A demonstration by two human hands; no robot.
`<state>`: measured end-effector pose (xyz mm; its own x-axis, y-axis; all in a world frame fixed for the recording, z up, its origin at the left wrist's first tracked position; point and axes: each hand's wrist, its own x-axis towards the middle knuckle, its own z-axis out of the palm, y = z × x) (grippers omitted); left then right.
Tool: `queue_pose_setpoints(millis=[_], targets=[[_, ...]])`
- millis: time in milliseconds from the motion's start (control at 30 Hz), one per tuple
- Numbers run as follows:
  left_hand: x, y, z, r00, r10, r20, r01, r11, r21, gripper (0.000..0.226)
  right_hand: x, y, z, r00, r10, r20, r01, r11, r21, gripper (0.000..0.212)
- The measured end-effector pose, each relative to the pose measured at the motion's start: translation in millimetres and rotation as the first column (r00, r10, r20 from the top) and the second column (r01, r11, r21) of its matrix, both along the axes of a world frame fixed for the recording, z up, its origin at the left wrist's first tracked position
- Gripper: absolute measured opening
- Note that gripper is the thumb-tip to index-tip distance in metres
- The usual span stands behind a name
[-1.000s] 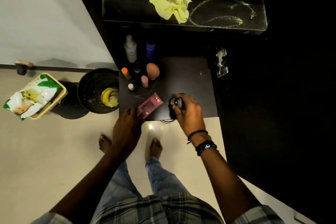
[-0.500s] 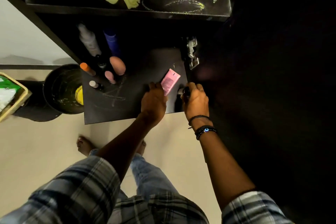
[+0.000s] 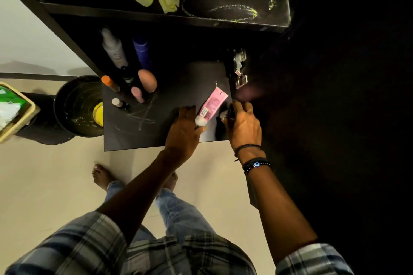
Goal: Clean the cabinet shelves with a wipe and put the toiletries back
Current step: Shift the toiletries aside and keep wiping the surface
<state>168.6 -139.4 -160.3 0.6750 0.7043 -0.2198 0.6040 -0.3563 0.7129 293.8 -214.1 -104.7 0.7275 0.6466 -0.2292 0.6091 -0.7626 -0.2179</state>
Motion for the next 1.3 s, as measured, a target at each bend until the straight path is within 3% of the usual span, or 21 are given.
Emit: queue_pose_setpoints(millis=[100,167,233,333,533,633,767,867,1067,1300], targets=[[-22,5,9,0.997,0.009,0.08,-0.017,0.994,0.105,0.052,-4,3,9,0.999,0.005,0.048,-0.005,1.0,0.013,0.045],[-41,11,15,0.993,0.096,0.075,-0.096,0.995,0.002,0.047,-11,12,14,0.998,0.038,0.04,-0.04,0.998,0.051,0.042],[-58,18,18,0.982,0.182,0.041,-0.181,0.983,-0.037,0.041,-21,25,16,0.995,0.097,-0.013,-0.094,0.988,0.124,0.04],[-81,29,31,0.969,0.243,0.05,-0.246,0.967,0.066,0.034,-41,53,14,0.971,0.211,-0.107,-0.18,0.952,0.246,0.042],[-96,66,49,0.981,0.19,0.04,-0.194,0.944,0.268,0.038,-71,110,5,0.926,0.325,-0.192,-0.255,0.914,0.317,0.049],[-91,86,46,0.976,0.203,0.077,-0.216,0.95,0.227,0.033,-74,130,4,0.921,0.327,-0.211,-0.236,0.9,0.366,0.042],[-85,94,45,0.988,0.156,0.017,-0.156,0.959,0.237,0.026,-73,147,-1,0.921,0.329,-0.211,-0.261,0.92,0.294,0.033],[-82,94,43,0.991,0.137,-0.009,-0.131,0.964,0.232,0.032,-73,151,-2,0.915,0.333,-0.228,-0.263,0.921,0.288,0.026],[-74,97,33,0.984,0.109,-0.14,-0.074,0.969,0.237,0.032,-50,145,4,0.965,0.171,-0.199,-0.123,0.964,0.236,0.021],[-64,99,36,0.978,0.09,-0.191,-0.033,0.959,0.283,0.033,22,114,11,0.997,-0.07,-0.006,0.07,0.983,0.169,0.02]])
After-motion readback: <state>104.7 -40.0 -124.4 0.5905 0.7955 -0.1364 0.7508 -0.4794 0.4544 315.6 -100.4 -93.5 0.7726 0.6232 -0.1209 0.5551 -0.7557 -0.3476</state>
